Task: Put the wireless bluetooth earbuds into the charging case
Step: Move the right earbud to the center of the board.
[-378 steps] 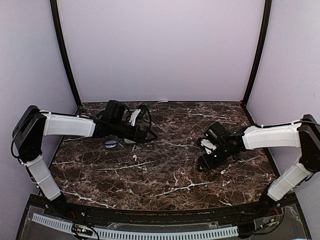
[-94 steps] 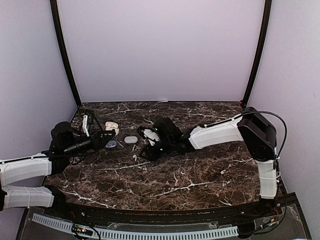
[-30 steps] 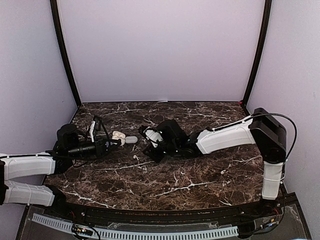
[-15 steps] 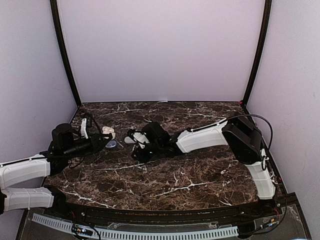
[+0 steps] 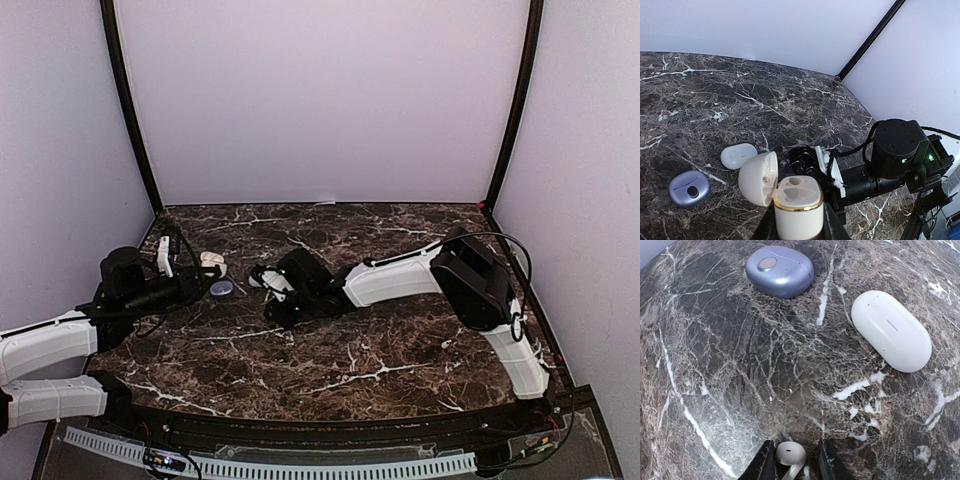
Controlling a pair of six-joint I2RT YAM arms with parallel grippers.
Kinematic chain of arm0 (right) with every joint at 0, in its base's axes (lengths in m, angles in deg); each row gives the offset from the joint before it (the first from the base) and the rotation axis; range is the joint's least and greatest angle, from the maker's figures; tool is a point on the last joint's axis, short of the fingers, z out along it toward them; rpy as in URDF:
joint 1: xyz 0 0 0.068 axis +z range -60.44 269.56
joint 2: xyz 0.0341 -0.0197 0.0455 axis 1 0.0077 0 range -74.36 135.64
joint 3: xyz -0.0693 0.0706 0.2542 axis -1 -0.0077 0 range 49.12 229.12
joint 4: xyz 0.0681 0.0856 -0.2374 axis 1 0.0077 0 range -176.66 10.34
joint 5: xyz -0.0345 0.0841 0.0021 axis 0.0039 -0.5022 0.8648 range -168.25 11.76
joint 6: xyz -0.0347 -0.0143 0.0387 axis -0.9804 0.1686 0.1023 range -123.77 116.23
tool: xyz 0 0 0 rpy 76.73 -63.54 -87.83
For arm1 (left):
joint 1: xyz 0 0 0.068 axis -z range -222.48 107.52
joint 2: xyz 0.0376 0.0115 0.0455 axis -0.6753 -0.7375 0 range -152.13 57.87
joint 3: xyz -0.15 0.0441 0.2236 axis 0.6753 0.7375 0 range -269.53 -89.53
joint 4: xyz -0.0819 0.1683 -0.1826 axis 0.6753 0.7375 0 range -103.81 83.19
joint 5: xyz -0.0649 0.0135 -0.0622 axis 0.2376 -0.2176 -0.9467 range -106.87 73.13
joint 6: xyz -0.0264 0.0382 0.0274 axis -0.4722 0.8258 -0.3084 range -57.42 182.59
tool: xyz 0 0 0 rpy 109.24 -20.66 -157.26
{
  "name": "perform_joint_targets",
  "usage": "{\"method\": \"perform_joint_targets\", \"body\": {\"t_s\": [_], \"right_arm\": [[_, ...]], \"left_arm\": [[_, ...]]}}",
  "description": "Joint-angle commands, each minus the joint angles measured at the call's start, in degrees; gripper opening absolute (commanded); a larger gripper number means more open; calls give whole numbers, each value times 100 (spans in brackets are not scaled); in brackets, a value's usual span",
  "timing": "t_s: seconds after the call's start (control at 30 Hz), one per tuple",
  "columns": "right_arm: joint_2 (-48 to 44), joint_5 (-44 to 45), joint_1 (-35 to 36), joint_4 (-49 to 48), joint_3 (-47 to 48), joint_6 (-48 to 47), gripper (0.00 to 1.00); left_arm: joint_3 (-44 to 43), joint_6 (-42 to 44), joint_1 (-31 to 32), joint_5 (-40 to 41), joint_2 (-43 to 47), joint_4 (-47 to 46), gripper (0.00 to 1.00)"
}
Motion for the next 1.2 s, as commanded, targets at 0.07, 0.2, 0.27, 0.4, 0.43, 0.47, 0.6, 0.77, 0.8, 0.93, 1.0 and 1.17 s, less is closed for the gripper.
{"method": "perform_joint_targets", "body": {"t_s": [0.07, 0.2, 0.27, 0.4, 0.43, 0.47, 0.6, 0.77, 0.8, 0.93, 1.0, 1.17], "right_arm": [[104, 140, 91, 63, 84, -52, 22], [-90, 267, 86, -117, -145, -16, 20], [-203, 341, 83, -184, -275, 1, 20], [-522, 520, 66, -314, -636, 74, 19], [-633, 588, 51, -354, -787, 111, 18], [-749, 648, 42, -386, -958, 145, 18], [-1377, 925, -19, -514, -1865, 345, 18], [-2467, 1430, -128, -521, -3456, 689, 18], [-2693, 1531, -150, -490, -3735, 797, 18], [-3625, 2069, -180, -157, -4658, 1439, 18], [-3983, 2352, -185, 26, -4997, 1929, 18], [-4480, 2384, -189, 160, -5577, 2947, 20]], "left_arm": [[4, 137, -37, -109, 50, 4, 12], [13, 151, -40, -203, 0, -19, 12], [13, 180, -41, -264, -19, -45, 12], [22, 237, -43, -525, -96, -209, 12], [22, 221, -36, -609, -138, -262, 12], [26, 183, -38, -712, -198, -327, 12], [70, -36, -30, -951, -544, -693, 12], [39, -207, 98, -1164, -1106, -1189, 12], [0, -193, 186, -1138, -1207, -1234, 12], [-318, -43, 670, -922, -1629, -1249, 12], [-467, -27, 843, -882, -1848, -1292, 12], [-668, -141, 1069, -1042, -2394, -1708, 12]]}}
